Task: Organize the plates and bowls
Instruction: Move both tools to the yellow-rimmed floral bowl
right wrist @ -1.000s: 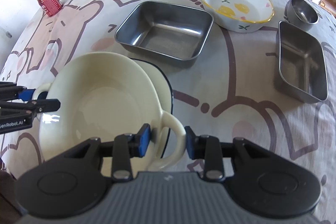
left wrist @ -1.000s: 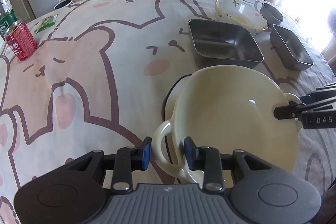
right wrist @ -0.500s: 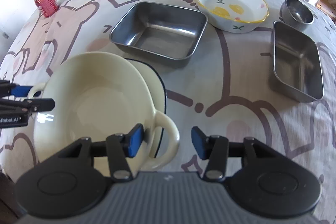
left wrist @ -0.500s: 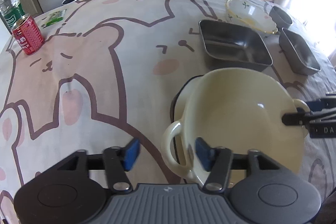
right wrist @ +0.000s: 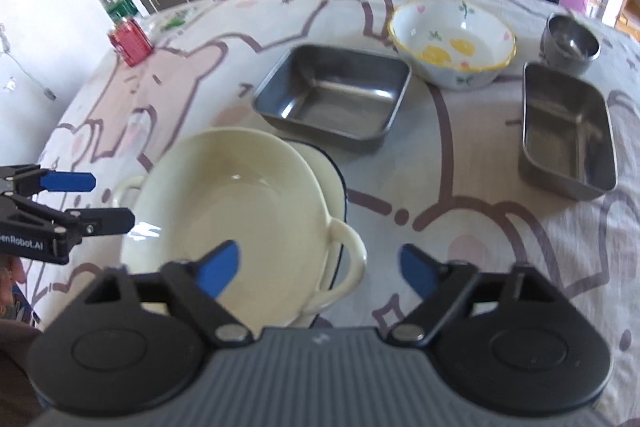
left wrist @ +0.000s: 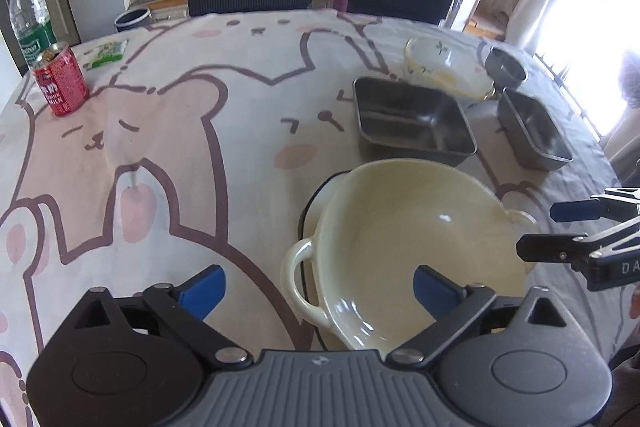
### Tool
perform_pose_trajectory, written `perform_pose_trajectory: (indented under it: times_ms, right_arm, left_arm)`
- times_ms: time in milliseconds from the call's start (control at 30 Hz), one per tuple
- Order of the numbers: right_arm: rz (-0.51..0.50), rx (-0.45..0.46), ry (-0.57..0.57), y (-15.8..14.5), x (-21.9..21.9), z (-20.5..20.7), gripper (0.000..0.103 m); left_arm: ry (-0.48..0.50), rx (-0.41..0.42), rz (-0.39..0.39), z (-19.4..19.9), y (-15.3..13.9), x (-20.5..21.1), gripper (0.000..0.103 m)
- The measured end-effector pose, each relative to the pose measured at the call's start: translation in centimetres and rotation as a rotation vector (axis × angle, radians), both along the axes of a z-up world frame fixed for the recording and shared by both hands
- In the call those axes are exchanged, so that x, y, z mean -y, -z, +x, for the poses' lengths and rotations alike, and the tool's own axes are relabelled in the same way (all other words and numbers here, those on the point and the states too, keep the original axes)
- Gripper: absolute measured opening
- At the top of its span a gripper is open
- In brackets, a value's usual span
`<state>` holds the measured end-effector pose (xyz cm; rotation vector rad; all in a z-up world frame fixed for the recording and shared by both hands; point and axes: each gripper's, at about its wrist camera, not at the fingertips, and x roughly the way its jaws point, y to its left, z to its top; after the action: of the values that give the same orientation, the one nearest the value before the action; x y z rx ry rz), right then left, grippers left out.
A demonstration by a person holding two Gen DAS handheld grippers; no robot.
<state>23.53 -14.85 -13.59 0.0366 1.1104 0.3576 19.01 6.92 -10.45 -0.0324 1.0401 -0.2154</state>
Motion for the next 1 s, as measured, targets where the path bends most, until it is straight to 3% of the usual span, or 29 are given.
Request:
perform_pose_trajectory:
  times_ms: [133, 567, 733, 1000]
  right_arm:
    - [0.013, 0.070, -0.016, -2.1, 0.3, -0.9, 0.103]
    - [0.086, 0.350, 0.158, -9.5, 5.2, -0.6, 0.103]
    - [0.102, 0.426, 0.240, -9.8, 7.6, 1.4, 0.103]
    - [0.132, 0.439, 0.360, -8.7, 9.7, 6.5, 0.103]
  left_arm:
    - [0.005, 0.066, -0.001, -0.7, -2.0, 0.0, 0.103]
    - [-0.047, 0.359, -0.058, 0.6, -9.3, 2.9, 0.103]
    - [-0.058, 0.391, -0.081, 2.9, -9.9, 5.3, 0.103]
    - [-0.042, 0.364, -0.073, 7.8, -8.3, 8.7, 0.103]
